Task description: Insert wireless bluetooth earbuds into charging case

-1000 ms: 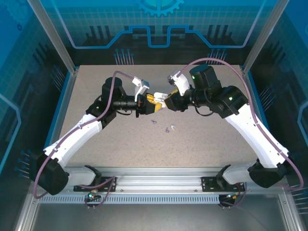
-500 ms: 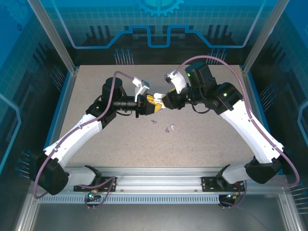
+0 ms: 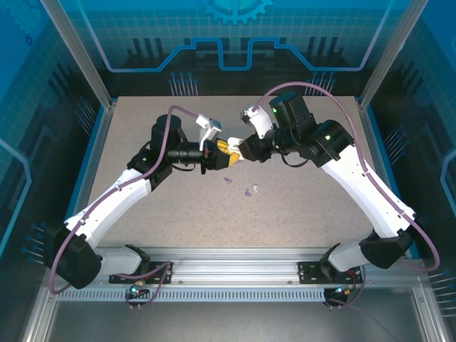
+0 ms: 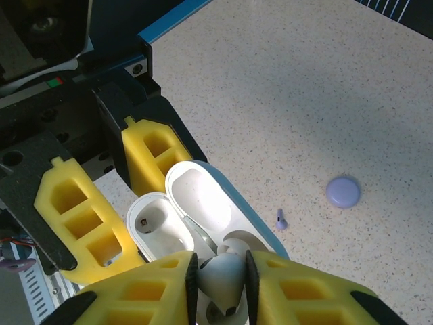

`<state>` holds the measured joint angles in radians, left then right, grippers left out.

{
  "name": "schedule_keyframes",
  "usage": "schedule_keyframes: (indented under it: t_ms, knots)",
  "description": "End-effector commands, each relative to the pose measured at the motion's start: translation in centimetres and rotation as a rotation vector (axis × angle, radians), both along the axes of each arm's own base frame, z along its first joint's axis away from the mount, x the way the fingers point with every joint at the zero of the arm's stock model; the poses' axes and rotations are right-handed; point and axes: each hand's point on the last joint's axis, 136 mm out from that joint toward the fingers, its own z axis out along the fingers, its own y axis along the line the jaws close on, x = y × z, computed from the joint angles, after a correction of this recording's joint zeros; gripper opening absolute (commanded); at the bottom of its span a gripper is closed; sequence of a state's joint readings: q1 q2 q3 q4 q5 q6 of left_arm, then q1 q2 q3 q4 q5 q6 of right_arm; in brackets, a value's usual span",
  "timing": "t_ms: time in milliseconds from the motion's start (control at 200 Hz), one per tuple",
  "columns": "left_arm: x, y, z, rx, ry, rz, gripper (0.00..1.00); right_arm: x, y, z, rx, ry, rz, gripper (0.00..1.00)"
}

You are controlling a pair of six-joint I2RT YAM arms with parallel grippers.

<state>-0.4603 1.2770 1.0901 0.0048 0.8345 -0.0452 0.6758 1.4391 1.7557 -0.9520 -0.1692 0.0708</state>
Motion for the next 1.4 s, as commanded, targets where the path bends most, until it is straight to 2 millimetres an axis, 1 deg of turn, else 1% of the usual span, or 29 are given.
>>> schedule_keyframes:
  t_ms: [0, 170, 335, 455, 585, 805, 1001, 1266, 1336, 1396]
  knots:
    - [-0.3, 0.3, 1.9, -0.027, -0.075, 0.001, 0.02, -1.0, -0.5, 0.0, 0.000, 0.012, 0.014, 0.25]
    - [-0.4, 0.5, 2.4, -0.055, -0.075, 0.002, 0.02, -1.1, -1.2, 0.5, 0.059, 0.015, 0.009, 0.23]
    - [-0.7, 0.5, 2.7, -0.072, -0.065, -0.022, 0.02, -1.4, -1.3, 2.0, 0.169, -0.011, 0.044, 0.20]
    - [-1.4, 0.3, 3.2, -0.093, -0.058, -0.065, 0.02, -1.7, -1.3, 2.9, 0.215, -0.047, 0.076, 0.19]
    - [-2.2, 0.3, 3.8, -0.111, -0.061, -0.105, 0.02, -2.0, -1.3, 3.3, 0.224, -0.073, 0.119, 0.18]
    - [-3.0, 0.2, 4.0, -0.110, -0.047, -0.155, 0.03, -2.6, -1.2, 3.0, 0.204, -0.106, 0.178, 0.17]
    - [-3.9, 0.3, 4.5, -0.112, -0.055, -0.198, 0.03, -4.1, -0.9, 2.5, 0.193, -0.101, 0.269, 0.17]
    - [-4.5, 0.3, 4.9, -0.120, -0.057, -0.232, 0.03, -5.3, -0.7, 2.3, 0.220, -0.090, 0.332, 0.12]
    - [-4.7, 0.3, 5.0, -0.121, -0.056, -0.239, 0.03, -5.4, -0.6, 2.2, 0.228, -0.086, 0.339, 0.13]
    - [-4.8, 0.3, 5.1, -0.121, -0.062, -0.241, 0.03, -5.2, -0.7, 1.9, 0.214, -0.074, 0.330, 0.17]
